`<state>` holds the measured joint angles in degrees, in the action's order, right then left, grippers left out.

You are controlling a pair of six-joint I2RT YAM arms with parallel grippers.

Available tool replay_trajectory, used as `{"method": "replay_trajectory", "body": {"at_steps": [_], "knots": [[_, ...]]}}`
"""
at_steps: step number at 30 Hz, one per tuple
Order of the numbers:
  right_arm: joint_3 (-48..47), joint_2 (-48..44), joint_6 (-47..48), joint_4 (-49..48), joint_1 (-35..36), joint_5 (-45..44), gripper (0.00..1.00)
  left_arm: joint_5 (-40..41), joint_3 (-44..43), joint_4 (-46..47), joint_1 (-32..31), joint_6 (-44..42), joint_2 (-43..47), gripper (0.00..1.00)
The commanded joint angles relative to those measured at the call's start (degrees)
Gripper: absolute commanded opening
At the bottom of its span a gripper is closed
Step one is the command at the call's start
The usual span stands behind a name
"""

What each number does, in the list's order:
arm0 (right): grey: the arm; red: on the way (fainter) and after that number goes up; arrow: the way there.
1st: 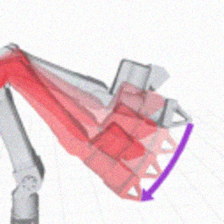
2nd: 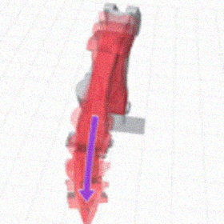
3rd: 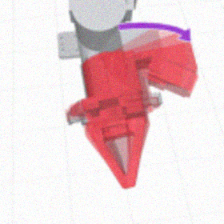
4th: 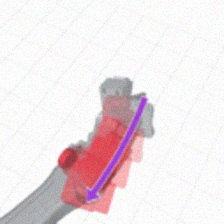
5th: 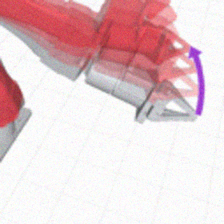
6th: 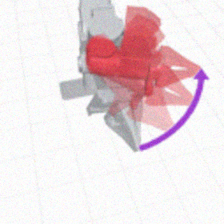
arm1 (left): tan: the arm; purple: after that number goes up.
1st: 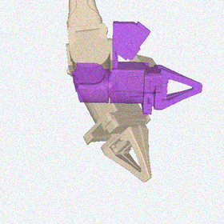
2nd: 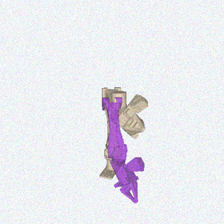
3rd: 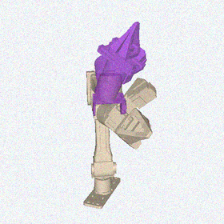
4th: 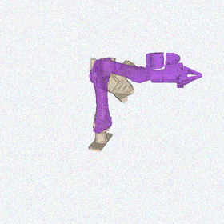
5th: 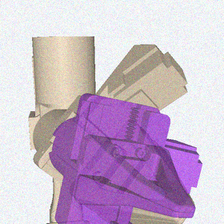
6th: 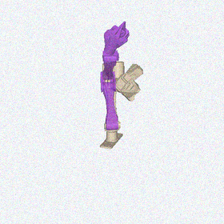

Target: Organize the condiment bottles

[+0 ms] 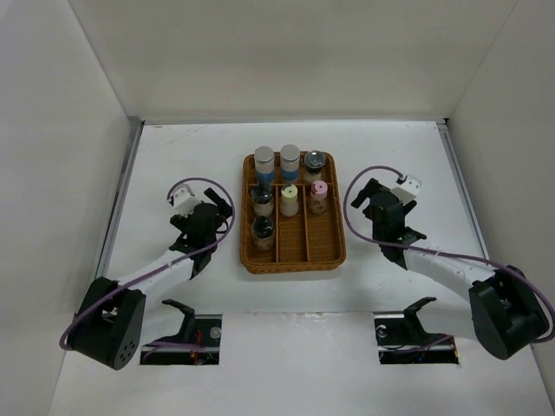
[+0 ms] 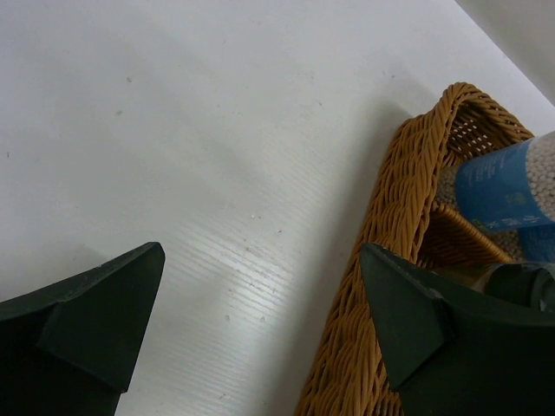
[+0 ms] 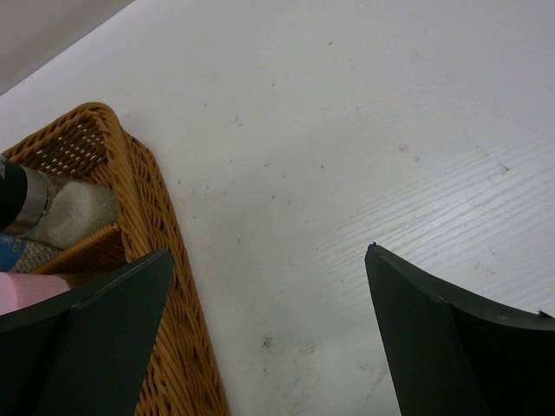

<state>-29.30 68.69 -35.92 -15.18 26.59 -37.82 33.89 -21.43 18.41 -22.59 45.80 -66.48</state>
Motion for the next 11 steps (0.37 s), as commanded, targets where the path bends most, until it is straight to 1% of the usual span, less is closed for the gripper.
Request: {"method": "replay_trajectory", "body": {"at_steps": [1, 5, 11], "knots": [[-0.8, 0.7, -1.3, -4.6, 0.8, 1.2, 1.00, 1.2, -3.2, -1.3, -0.4, -0.4, 2.7, 1.00], [-1.1, 1.5, -1.1, -5.1, 1.2, 1.9, 1.00, 1.8, -4.6, -4.5, -0.5, -0.9, 5.6, 1.00], [-0.9, 1.3, -1.0, -5.9, 1.7, 2.3, 1.00, 2.3, -7.5, -9.7, -0.5, -2.3, 6.9, 1.00]]}}
